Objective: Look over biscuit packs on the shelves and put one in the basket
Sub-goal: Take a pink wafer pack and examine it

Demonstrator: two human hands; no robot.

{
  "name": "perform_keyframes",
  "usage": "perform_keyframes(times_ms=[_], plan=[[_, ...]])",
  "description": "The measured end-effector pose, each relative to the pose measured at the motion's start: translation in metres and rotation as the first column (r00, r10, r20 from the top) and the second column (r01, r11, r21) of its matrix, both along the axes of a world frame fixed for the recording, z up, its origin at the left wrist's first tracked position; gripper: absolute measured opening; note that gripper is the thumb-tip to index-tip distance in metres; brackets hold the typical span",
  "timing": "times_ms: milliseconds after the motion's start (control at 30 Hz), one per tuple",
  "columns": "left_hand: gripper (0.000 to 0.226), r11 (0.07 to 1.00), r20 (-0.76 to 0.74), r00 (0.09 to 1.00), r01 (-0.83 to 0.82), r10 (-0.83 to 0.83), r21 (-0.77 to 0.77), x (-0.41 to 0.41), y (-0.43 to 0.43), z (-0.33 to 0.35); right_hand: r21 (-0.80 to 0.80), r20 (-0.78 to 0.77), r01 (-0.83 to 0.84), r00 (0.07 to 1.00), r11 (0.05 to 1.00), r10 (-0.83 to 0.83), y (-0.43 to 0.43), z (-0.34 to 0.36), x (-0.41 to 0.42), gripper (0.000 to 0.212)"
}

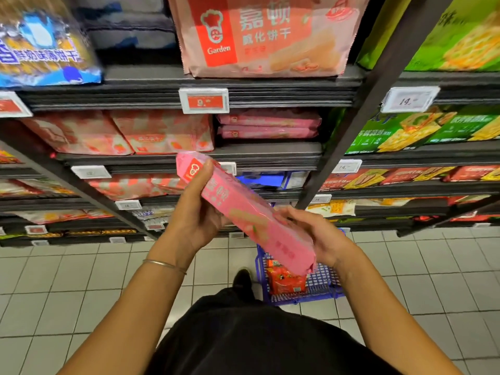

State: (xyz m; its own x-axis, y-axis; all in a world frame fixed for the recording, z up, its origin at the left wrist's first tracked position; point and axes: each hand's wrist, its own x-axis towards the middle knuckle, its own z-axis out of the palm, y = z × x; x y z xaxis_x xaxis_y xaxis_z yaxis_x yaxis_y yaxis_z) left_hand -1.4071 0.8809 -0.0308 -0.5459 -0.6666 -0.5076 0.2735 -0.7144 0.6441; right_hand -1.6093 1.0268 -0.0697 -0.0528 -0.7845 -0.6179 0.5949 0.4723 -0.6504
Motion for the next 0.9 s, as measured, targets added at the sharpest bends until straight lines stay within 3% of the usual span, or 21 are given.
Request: perform_keyframes(times_ms=[67,133,200,300,400,500,600,800,900], plan=[[0.032,0.993,-0.111,0.987,-0.117,0.113,-0.026,-0.01,-0.011,-0.002,0.015,0.044,0.152,0.987,0.988,-0.152,-0.008,-0.007,-0.011,0.042],[0.028,0.975,-0.166,0.967,-0.208,0.193,-0.079,-0.023,-0.02,-0.004,0.049,-0.023,0.174,0.985,0.984,-0.173,-0.017,-0.008,-0.019,0.049],[0.041,0.961,-0.18,0.961,-0.238,0.212,-0.139,-0.036,-0.027,-0.004,0.085,-0.076,0.162,0.985,0.983,-0.155,-0.026,-0.007,-0.025,0.051],[0.07,0.957,-0.161,0.976,-0.181,0.147,-0.226,-0.045,-0.041,-0.008,0.078,-0.2,0.156,0.97,0.985,-0.138,-0.04,-0.008,-0.036,0.038],[0.042,0.934,-0.008,0.999,-0.053,0.053,-0.354,-0.038,-0.061,-0.021,0.035,-0.376,0.307,0.886,0.951,-0.272,-0.053,-0.008,-0.047,0.037],[0.055,0.928,0.183,0.981,0.014,0.059,-0.373,-0.025,-0.076,-0.038,-0.068,-0.493,0.408,0.78,0.911,-0.386,-0.063,-0.003,-0.056,0.042],[0.07,0.903,0.324,0.935,0.009,0.146,-0.43,-0.02,-0.08,-0.051,-0.165,-0.613,0.423,0.664,0.891,-0.429,-0.075,0.002,-0.058,0.055],[0.047,0.77,0.512,0.81,0.124,0.285,-0.625,-0.039,-0.087,-0.059,-0.326,-0.714,0.425,0.476,0.845,-0.514,-0.089,0.007,-0.059,0.067],[0.04,0.804,0.537,0.785,0.086,0.309,-0.588,-0.045,-0.093,-0.06,-0.345,-0.779,0.378,0.395,0.859,-0.486,-0.097,0.007,-0.056,0.071]])
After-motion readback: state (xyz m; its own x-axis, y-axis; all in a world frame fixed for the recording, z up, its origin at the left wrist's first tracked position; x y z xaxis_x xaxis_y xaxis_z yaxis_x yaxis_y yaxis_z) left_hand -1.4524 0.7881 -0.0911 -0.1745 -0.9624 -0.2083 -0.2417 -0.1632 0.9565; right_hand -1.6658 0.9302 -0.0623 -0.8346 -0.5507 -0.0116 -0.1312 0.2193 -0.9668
